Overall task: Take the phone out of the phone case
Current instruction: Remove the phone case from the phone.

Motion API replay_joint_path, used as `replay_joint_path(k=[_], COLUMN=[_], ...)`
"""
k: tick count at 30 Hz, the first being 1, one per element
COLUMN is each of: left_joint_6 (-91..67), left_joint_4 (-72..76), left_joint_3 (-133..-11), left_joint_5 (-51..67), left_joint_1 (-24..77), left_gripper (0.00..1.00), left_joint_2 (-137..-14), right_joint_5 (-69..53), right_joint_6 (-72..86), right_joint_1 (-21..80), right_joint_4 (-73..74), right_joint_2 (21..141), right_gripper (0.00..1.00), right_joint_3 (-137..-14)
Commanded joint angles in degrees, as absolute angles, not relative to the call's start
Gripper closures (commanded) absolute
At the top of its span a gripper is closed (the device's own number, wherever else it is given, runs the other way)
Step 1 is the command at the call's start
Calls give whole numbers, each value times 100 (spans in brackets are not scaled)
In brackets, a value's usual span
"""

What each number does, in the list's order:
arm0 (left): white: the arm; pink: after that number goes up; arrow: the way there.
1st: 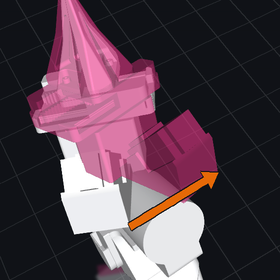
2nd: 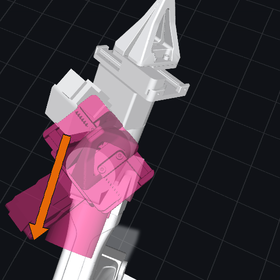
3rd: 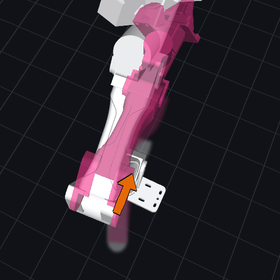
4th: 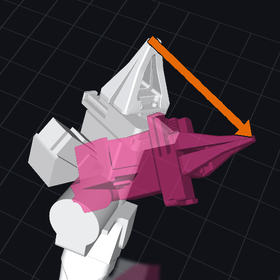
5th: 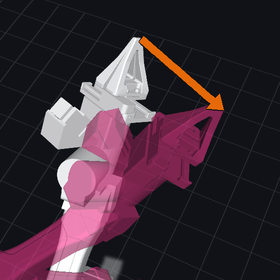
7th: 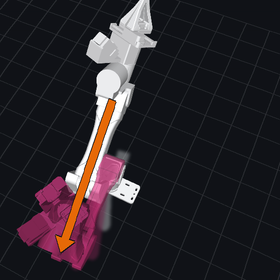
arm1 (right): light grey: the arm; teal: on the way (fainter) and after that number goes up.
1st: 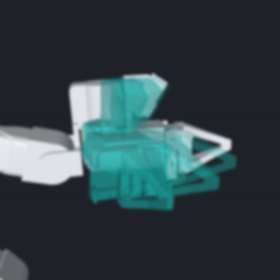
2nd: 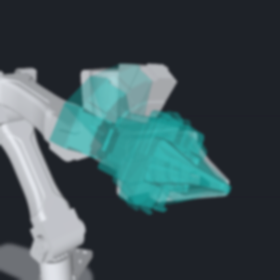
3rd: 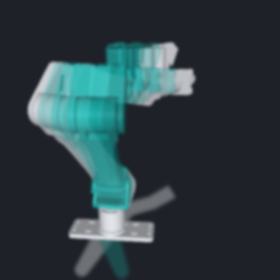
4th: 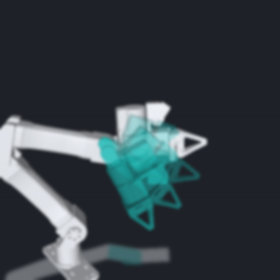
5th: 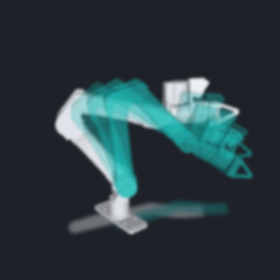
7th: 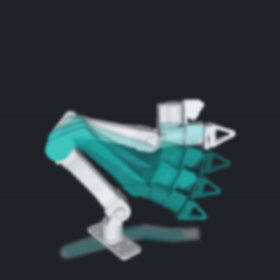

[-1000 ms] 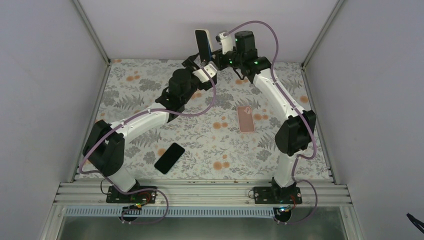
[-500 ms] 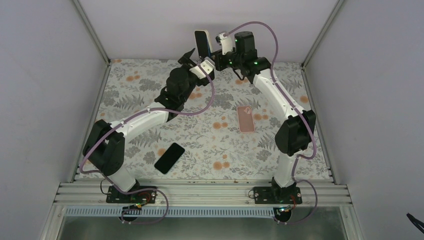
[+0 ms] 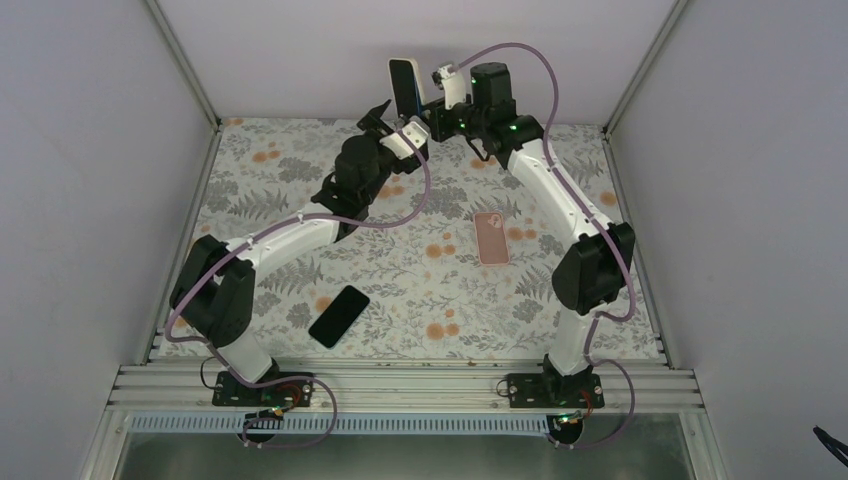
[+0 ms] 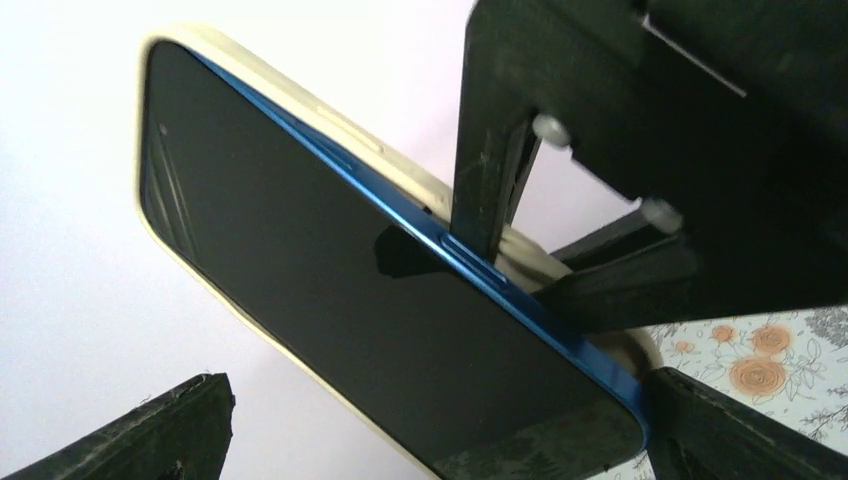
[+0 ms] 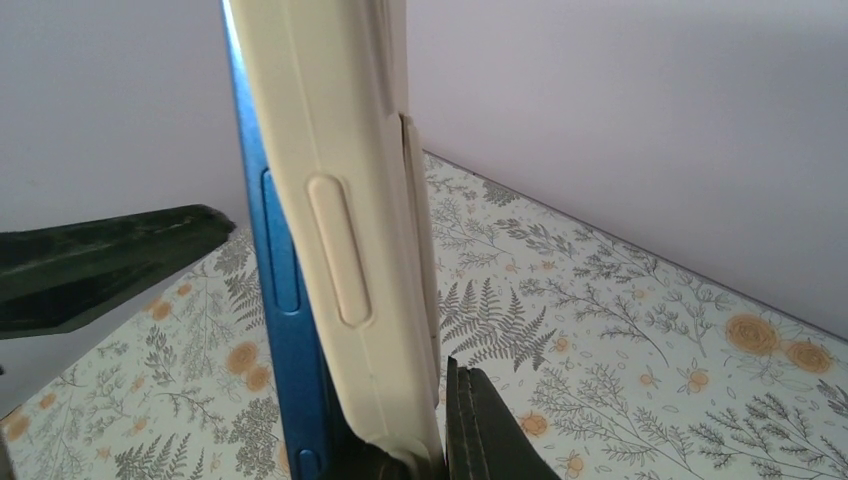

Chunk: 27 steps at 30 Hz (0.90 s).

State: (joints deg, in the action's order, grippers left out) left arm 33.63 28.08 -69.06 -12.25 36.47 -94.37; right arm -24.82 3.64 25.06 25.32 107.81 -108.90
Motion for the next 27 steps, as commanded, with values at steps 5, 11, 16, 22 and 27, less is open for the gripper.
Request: replay_joint_path(k=[5, 11, 16, 22, 27], left_joint_6=[3456, 4328, 5161, 5905, 6241], left_joint_4=[3037, 4697, 5557, 6964, 7292], left_joint_3=[-7073, -6951, -7255, -7066, -7243], left_joint_5=[-1903, -2951, -3103, -2839, -2792], left_joint_1=[3430, 3428, 3391, 3319, 3409], left_gripper=[0, 0, 0, 0, 0], left_joint_2=[-9760, -9733, -9812, -9965, -10380], right_joint_5=[-2673, -2869, -3348, -3761, -4280], right_joint_6=[492, 532, 604, 578, 624], right_joint_1=[2573, 2719, 2962, 3220, 3422], right_joint_4=[2079, 1923, 1734, 1606, 1357], right_joint_2=[10376, 10284, 10240, 10218, 10252], right_gripper=[97, 97, 97, 97, 97], right_joint_3=[-10782, -10372, -9744, -9338, -8953])
